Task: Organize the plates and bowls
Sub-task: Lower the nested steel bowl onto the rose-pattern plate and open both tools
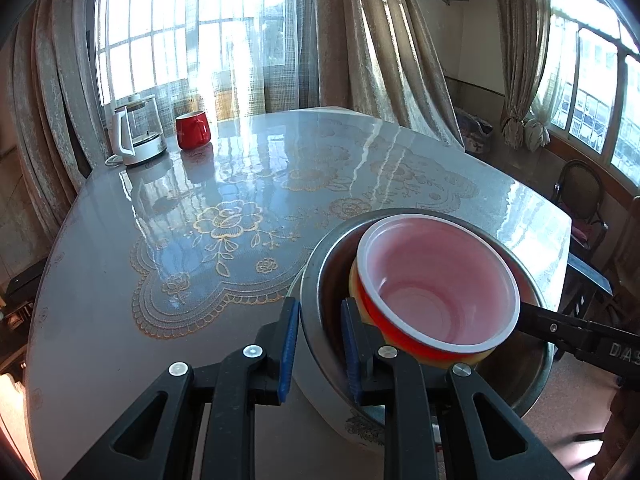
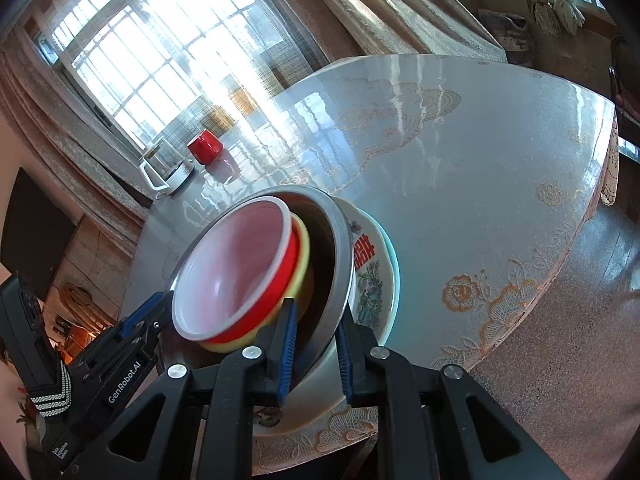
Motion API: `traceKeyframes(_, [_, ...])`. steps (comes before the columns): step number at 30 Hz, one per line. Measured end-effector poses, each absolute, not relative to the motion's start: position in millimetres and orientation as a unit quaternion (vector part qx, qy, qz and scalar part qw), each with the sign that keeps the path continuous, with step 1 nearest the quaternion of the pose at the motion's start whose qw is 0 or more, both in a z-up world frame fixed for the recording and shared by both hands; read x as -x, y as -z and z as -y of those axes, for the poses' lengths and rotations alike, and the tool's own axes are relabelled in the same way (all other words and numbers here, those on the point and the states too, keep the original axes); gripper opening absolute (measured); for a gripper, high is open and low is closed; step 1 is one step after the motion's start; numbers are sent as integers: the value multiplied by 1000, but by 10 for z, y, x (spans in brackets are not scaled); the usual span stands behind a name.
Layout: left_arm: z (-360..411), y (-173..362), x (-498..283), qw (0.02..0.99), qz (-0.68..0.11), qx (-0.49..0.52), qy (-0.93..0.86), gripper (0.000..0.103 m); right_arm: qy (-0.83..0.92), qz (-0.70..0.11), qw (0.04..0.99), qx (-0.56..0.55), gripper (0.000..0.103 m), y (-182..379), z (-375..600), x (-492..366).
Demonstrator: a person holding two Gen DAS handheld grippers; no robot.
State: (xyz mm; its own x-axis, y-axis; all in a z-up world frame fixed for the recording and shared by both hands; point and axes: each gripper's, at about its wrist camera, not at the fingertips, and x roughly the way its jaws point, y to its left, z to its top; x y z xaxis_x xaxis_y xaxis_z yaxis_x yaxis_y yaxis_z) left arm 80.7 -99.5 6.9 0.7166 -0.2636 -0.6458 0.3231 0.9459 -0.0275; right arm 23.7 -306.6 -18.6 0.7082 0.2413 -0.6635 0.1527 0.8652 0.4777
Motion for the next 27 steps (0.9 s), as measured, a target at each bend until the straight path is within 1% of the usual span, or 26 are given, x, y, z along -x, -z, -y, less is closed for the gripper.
traceKeyframes(10, [956,-96,-769,925,-344,-38,158,22,-25,-371,890,-263,17,196,3062,-287])
traceKeyframes(12, [954,-106,-756,925,-343,-40,159,22,-25,-370,891,-262,20,191,3052,-282])
traceKeyframes(14, [950,-106,-733,925,-343,-40,161,22,-22,-366,893,-259,21,187,3043,-267])
traceKeyframes(17, [933,-93,-710,924,-345,-40,160,22,-22,-362,896,-255,27,181,3029,-250])
traceKeyframes(22, [914,-100,-666,923,-346,-35,165,23,-28,-363,895,-256,27,172,2998,-258])
traceKeyframes(23, [915,-100,-649,923,-345,-37,167,23,-26,-363,897,-251,26,168,2986,-258])
traceKeyframes(26, [938,-97,-614,924,-340,-45,166,22,-19,-365,896,-251,19,186,2998,-258])
traceKeyframes(27, [950,-98,-606,925,-338,-49,164,21,-22,-365,894,-258,19,197,3009,-254])
